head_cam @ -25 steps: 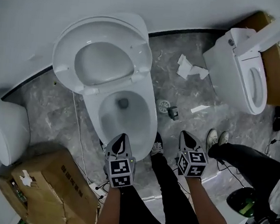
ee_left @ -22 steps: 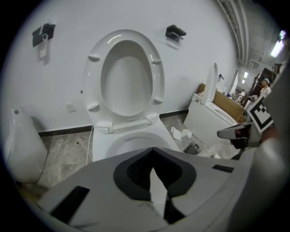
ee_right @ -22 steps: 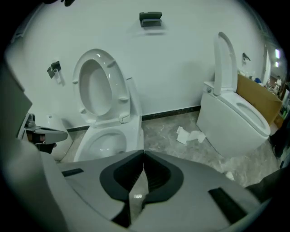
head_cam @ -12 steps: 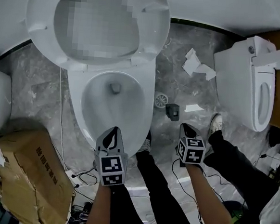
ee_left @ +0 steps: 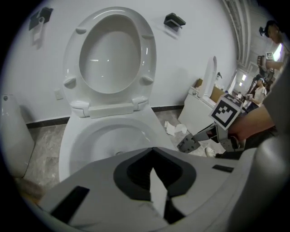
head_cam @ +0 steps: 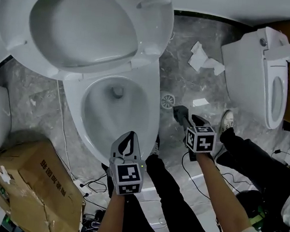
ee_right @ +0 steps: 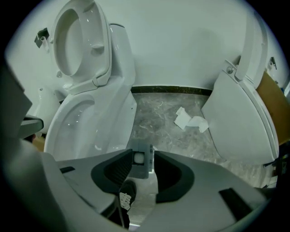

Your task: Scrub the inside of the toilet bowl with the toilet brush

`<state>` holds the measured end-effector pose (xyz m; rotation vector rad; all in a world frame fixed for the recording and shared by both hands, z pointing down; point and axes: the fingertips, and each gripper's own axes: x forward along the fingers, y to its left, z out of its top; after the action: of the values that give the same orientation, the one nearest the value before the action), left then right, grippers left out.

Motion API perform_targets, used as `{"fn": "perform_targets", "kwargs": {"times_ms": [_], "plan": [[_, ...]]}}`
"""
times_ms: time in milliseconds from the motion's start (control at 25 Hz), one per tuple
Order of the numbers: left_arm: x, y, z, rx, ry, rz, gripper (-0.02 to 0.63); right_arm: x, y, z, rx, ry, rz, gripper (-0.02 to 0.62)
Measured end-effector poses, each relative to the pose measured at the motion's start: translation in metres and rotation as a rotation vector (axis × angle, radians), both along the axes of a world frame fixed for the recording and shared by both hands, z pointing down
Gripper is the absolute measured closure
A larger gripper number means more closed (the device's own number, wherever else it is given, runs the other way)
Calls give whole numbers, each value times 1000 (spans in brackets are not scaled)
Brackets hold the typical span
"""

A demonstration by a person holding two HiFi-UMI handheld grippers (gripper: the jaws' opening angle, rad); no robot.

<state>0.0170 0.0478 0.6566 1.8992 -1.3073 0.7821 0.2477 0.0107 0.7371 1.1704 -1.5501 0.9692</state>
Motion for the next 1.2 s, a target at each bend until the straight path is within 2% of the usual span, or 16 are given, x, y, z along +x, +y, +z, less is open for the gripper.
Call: {"fn": "perform_targets", "kwargs": {"times_ms": [80,240,360,520,600,760,840,920,1040,1200], "plan": [[7,-11,0,10,9,31,575,-6,1,6,-19,-8,-3,379],[5,-29,-5,34,4,57,577,-14,4,22,-62,-35,21,222],[-3,-37,-6,47,9,64,577,-16,1,39,-82,-13,14,124],[-19,-39,-8,55,-8,70,577,-9,-2,66,-118,25,34,101],[-25,-39,-6,53,21,43,577,-3,0,77,-132,46,47,101],[-31,-30,-4,34,74,-20,577,-4,3,93,-150,78,9,100],[-28,-23,-9,30,83,-29,577,-7,6,99,-176,68,0,100],[-25,-22,-15,38,88,-27,577,-17,1,102,-189,26,-19,138],[-29,-18,-22,35,83,-37,577,-37,-4,105,-191,-27,-25,143],[-37,-10,-30,33,65,-32,577,-43,5,106,-232,61,-14,143]]}}
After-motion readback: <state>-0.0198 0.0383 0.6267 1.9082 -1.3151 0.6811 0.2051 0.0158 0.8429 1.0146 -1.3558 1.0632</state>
